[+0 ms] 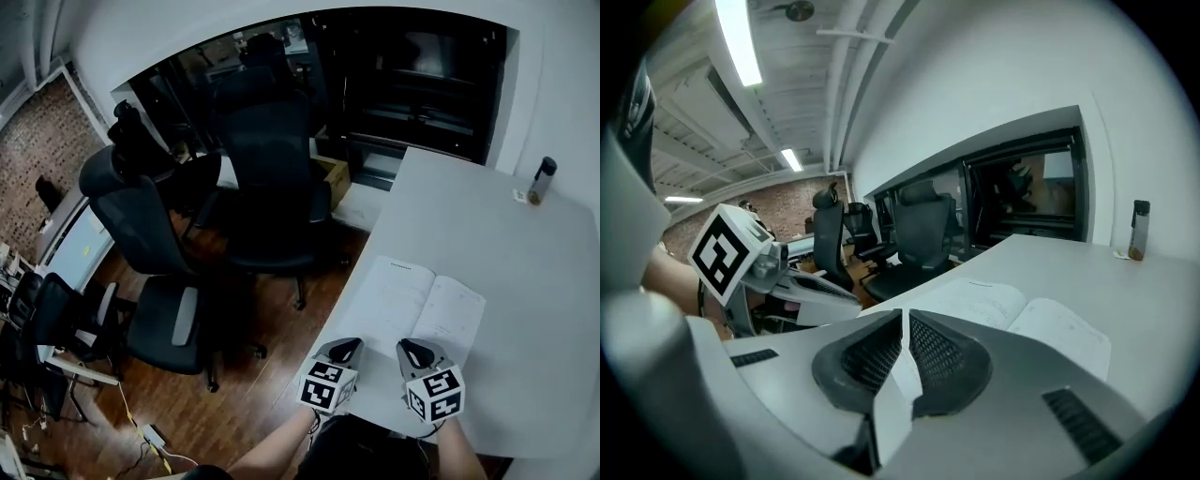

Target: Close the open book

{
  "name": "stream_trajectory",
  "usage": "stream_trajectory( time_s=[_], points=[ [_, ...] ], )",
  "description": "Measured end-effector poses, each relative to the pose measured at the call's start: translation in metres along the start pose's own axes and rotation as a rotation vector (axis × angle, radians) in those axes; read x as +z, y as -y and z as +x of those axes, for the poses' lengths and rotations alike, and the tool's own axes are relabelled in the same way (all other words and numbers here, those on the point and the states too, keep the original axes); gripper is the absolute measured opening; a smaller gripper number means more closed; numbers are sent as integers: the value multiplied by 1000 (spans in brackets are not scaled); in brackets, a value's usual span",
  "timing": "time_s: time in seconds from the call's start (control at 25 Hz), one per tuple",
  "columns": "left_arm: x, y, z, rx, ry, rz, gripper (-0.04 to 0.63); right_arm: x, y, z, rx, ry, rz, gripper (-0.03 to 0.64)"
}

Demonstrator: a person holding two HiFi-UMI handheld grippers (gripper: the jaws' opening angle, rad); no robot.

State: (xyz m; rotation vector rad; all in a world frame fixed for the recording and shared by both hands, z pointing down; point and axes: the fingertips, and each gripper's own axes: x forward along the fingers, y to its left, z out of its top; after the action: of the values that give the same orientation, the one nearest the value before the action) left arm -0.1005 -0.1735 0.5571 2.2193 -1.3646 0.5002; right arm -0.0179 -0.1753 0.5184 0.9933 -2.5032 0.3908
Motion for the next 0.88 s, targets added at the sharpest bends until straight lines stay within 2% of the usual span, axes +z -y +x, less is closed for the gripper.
stream_trajectory(
  time_s=[0.16, 0.24, 0.32, 0.48, 0.52, 0.72, 0.88],
  points=[
    [-10, -28, 11, -41, -34, -11, 5, -10, -1, 26, -72, -67, 4, 7],
    [-13, -39, 17, -48, -54, -15, 6, -13, -2, 32, -86, -89, 12, 56],
    [-18, -48, 22, -59, -78, -20, 8, -18, -3, 37, -107, -109, 20, 57],
    [-25, -52, 30, -114, -118, -23, 140, -26, -5, 44, -128, -142, 27, 107],
    [-27, -51, 33, -127, -132, -21, 160, -29, -6, 45, -130, -153, 21, 139],
    [-43, -45, 44, -169, -231, -2, 173, -41, -2, 43, -161, -195, 28, 152],
    [-44, -45, 49, -156, -258, 26, 173, -43, 5, 36, -175, -191, 46, 152]
  ],
)
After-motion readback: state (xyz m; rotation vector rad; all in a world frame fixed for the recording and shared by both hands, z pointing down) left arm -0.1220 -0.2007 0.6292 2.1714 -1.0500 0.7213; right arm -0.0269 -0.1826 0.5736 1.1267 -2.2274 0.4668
